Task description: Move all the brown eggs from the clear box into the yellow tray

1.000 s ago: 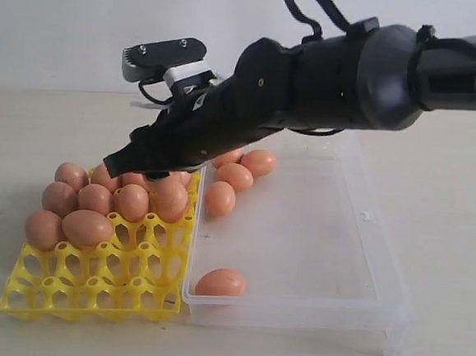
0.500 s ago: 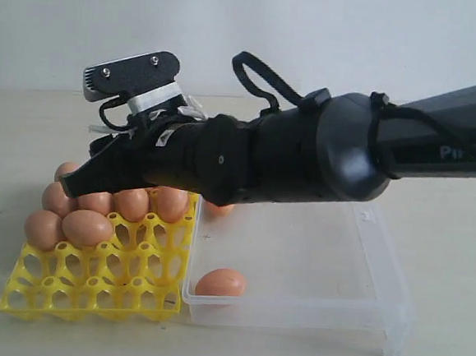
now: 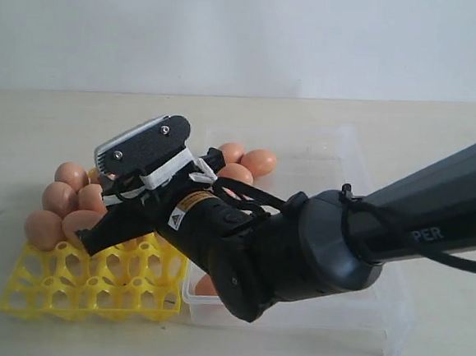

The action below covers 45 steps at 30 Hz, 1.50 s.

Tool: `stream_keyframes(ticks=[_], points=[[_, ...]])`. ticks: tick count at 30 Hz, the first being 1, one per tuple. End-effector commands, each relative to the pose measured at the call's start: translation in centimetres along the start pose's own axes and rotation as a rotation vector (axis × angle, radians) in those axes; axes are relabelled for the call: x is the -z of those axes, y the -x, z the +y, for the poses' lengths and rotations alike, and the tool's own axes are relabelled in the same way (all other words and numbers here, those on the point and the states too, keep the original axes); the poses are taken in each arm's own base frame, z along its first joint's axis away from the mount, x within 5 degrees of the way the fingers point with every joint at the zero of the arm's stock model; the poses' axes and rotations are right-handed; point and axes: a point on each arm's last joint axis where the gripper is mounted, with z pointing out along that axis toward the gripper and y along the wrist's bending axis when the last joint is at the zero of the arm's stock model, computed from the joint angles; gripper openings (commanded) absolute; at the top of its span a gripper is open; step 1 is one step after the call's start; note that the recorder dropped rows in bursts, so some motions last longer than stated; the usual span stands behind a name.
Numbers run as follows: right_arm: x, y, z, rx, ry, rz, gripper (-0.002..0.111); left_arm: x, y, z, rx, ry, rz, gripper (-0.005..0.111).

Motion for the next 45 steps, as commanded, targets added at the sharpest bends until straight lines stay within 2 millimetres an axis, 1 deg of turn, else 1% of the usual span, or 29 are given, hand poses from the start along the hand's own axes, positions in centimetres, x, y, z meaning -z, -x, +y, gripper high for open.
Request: stream_keyframes(ticks=[1,12,18,24,27,30,33,37,41,45], points=[[0.4,0.0,0.2,0.026,0.016,-0.046,0.0,0.1,0.2,0.0,0.006,-0.005,-0.016,0.0],[0.4,0.1,0.6,0.084,0.06,-0.059,0.0,0.1,0.2,0.0,0.006,-0.005,-0.016,0.0],[0.5,-0.1,1.5,0.193,0.157,-0.052,0.0,0.1,0.2,0.0,0.006,-0.005,-0.016,0.0],[0.5,0.0,1.5,0.218,0.158,-0.052,0.0,0.1,0.2,0.0,0.006,-0.005,-0.016,0.0],[0.8,0.4,1.4,0.213,0.153,-0.047,0.0,0.1,0.2,0.0,0.006,-0.005,-0.016,0.0],[1.9,0.7,1.0,0.197,0.14,-0.046,0.0,0.1,0.2,0.0,0.006,-0.005,-0.016,0.0],[3.0,0.2,0.7,0.18,0.134,0.005,0.0,0.1,0.2,0.0,0.006,-0.005,-0.016,0.0],[3.9,-0.3,-0.2,0.17,0.151,0.208,0.0,0.1,0.2,0.0,0.006,-0.005,-0.016,0.0],[4.2,0.5,-0.5,0.158,0.168,0.323,0.0,0.1,0.2,0.0,0.006,-0.005,-0.016,0.0],[3.6,2.0,-0.6,0.112,0.188,0.439,0.0,0.1,0.2,0.0,0.006,-0.005,-0.016,0.0]])
